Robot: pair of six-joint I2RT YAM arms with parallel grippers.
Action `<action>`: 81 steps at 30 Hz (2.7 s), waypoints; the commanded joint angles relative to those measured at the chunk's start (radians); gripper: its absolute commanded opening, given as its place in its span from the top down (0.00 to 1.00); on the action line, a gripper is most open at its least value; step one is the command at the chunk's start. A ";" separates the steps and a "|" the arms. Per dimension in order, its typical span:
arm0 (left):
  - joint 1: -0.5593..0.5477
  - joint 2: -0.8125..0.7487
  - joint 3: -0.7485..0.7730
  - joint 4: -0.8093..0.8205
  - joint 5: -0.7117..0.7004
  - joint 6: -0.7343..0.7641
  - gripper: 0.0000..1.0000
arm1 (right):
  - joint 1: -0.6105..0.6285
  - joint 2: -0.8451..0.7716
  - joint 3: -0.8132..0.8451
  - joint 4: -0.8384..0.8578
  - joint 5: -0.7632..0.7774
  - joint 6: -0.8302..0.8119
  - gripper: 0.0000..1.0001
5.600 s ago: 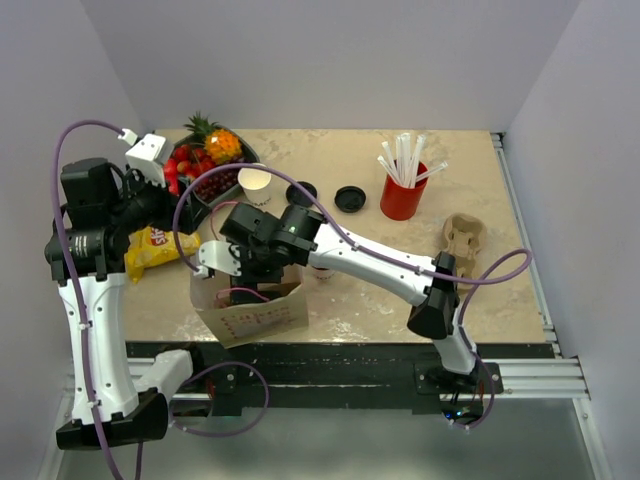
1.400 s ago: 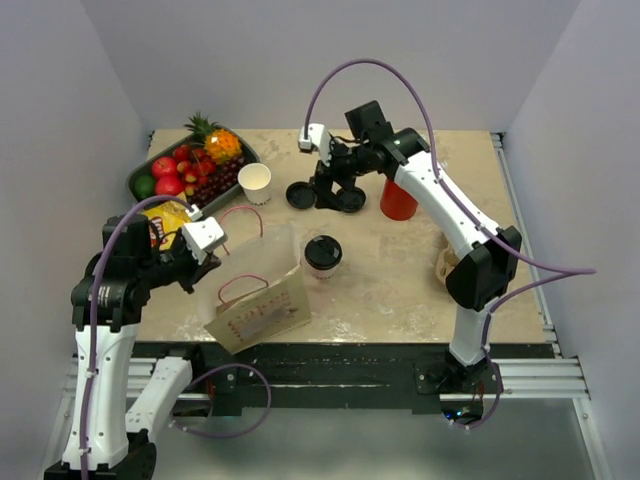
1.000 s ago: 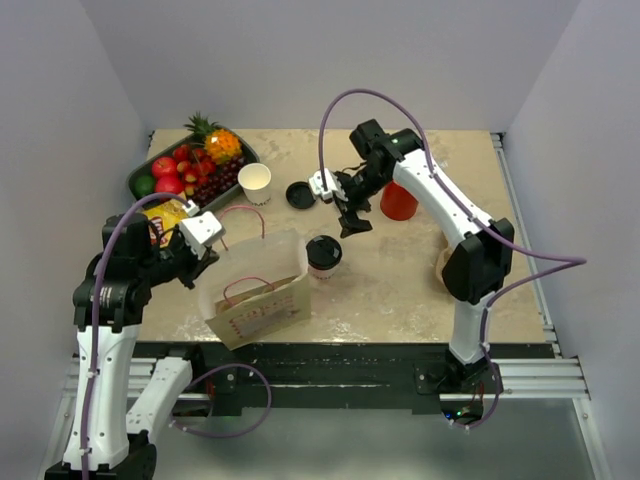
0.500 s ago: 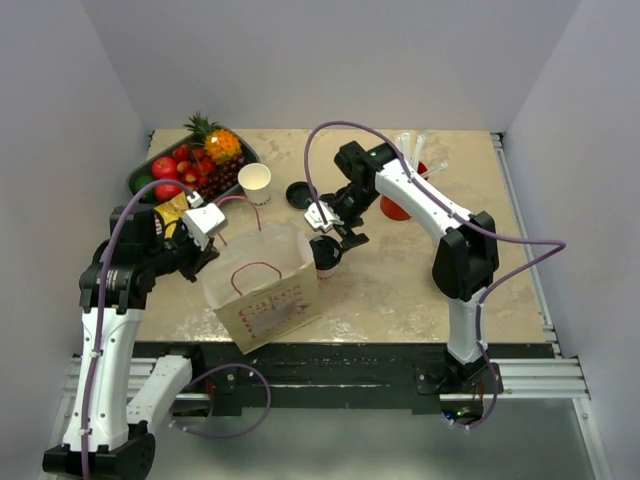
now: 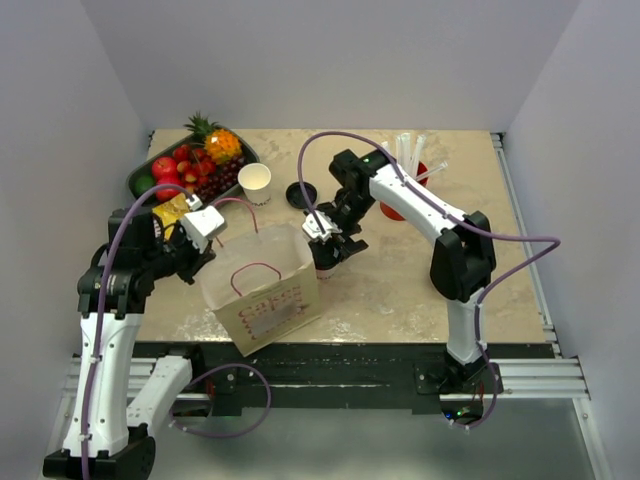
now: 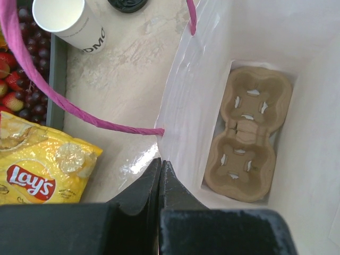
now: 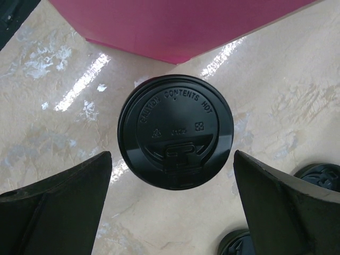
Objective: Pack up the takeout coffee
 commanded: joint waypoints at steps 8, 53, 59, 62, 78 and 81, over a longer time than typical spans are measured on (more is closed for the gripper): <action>0.005 -0.076 0.008 -0.103 -0.136 0.111 1.00 | 0.026 0.069 0.098 -0.054 -0.046 0.039 0.02; 0.005 -0.080 -0.054 -0.075 -0.087 0.063 1.00 | 0.059 0.123 0.151 -0.054 -0.046 0.212 0.01; 0.007 -0.082 -0.054 -0.072 -0.092 0.054 1.00 | 0.059 0.124 0.153 -0.054 -0.042 0.203 0.06; 0.005 -0.083 -0.054 -0.074 -0.093 0.054 1.00 | 0.059 0.127 0.167 -0.053 -0.039 0.209 0.13; 0.005 -0.079 -0.038 -0.046 -0.023 0.053 1.00 | 0.052 0.058 0.225 -0.053 -0.030 0.358 0.25; 0.005 -0.080 -0.052 -0.032 -0.009 0.059 1.00 | 0.052 0.032 0.233 -0.050 -0.012 0.398 0.26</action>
